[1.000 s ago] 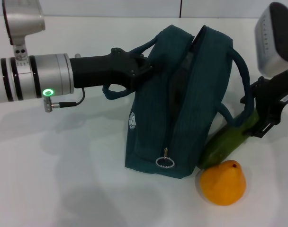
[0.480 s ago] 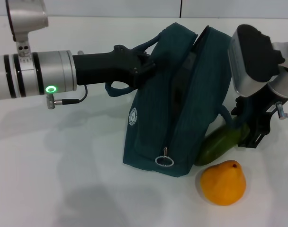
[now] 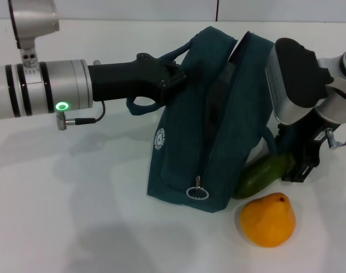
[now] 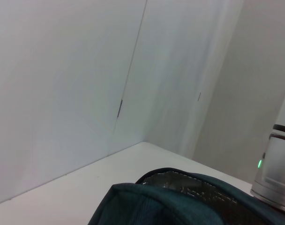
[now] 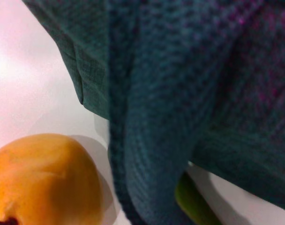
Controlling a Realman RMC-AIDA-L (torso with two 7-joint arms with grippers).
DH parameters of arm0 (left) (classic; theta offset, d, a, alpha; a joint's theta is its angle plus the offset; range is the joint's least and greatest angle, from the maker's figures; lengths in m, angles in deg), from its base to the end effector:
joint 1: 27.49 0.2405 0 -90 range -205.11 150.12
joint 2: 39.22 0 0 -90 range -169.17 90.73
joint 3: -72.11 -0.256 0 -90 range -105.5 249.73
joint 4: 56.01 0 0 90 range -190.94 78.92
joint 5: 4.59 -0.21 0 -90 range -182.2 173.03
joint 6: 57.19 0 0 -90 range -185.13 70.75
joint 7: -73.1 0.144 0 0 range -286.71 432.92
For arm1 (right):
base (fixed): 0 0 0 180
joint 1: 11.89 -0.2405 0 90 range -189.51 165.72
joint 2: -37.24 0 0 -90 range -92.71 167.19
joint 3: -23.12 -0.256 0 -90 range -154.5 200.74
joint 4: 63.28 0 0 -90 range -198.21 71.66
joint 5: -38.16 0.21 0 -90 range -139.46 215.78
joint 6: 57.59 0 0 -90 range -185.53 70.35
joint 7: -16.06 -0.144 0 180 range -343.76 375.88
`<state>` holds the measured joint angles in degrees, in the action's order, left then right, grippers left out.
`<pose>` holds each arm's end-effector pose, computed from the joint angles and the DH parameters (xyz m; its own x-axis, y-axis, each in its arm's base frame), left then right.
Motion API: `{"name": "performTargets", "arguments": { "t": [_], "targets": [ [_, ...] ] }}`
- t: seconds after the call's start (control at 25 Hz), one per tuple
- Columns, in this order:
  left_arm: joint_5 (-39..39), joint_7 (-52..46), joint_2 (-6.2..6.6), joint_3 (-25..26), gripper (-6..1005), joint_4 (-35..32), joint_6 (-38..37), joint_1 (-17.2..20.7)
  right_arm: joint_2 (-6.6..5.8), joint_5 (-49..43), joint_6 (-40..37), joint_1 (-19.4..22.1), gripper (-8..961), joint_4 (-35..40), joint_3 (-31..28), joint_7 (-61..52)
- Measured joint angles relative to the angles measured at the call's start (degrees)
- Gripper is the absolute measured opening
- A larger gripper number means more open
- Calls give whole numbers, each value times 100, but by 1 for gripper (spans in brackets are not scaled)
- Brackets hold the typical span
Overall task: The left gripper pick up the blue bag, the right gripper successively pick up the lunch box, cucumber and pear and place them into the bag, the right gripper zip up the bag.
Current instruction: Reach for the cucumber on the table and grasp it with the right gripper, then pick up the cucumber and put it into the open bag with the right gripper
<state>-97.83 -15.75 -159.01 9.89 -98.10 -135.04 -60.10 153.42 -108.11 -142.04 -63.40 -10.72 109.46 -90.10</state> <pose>-0.1903 0.3625 -0.0231 0.7424 0.3227 0.5872 0.4532 -0.8873 -0.0853 0.1657 0.3854 -0.0395 0.8323 0.0719 0.5497 0.0931 -0.9956 -0.0108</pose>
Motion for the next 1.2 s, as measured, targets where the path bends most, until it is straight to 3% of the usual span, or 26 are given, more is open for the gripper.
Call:
{"name": "performTargets", "arguments": {
  "t": [0.28,0.44,0.8,1.2],
  "targets": [
    [-10,0,5,0,40,-1,8,-6,-10,9,54,92,775,28,-41,-104],
    [-13,5,7,0,39,-1,8,30,-45,12,59,279,668,205,-169,-190],
    [90,208,6,12,39,23,-3,133,-54,321,59,1692,553,1617,-1287,-124],
    [174,343,2,9,39,87,-19,153,-33,1515,296,2480,530,1659,-3064,-142]
  ]
}}
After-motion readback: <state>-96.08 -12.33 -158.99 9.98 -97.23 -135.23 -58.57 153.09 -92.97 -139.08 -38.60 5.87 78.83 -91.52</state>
